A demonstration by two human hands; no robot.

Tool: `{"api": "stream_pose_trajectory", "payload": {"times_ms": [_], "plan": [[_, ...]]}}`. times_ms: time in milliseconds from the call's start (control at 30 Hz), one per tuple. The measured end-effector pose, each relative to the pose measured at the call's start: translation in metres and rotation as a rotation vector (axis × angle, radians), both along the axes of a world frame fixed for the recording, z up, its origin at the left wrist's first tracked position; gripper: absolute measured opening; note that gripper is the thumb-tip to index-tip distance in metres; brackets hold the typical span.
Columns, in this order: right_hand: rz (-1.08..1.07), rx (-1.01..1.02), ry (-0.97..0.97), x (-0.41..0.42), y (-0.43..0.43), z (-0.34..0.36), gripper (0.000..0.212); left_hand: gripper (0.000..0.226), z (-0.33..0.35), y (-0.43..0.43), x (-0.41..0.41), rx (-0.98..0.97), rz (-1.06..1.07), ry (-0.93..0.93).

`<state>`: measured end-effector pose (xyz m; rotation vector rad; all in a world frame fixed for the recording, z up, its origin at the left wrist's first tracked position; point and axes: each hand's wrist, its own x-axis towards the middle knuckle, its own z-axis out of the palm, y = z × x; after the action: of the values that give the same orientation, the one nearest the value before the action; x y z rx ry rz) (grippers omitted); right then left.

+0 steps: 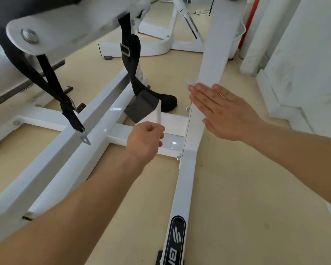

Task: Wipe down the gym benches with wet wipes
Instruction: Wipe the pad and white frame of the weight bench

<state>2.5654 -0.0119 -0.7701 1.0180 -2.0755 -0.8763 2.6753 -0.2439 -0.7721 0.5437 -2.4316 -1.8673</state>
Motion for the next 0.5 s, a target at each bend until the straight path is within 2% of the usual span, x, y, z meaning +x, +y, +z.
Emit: {"api": "stream_pose_trajectory", "payload": {"times_ms": [133,233,333,400,500], "plan": [[0.026,0.074,-0.006,-0.002,0.0,-0.056,0.068,0.018,-0.035,0.0,0.007,0.017,-0.015,-0.056],[0.016,0.135,-0.127,0.0,0.008,-0.101,0.066,0.018,-0.055,0.001,0.011,0.024,-0.022,-0.089],[-0.04,0.278,-0.194,0.005,0.01,-0.137,0.064,0.016,-0.071,-0.001,0.015,0.021,-0.023,-0.117],[-0.117,0.401,-0.262,0.01,0.008,-0.15,0.065,0.016,-0.08,-0.004,0.016,0.018,-0.019,-0.134],[-0.163,0.476,-0.309,0.01,0.006,-0.15,0.064,0.018,-0.091,-0.008,0.019,0.034,0.001,-0.17]]}}
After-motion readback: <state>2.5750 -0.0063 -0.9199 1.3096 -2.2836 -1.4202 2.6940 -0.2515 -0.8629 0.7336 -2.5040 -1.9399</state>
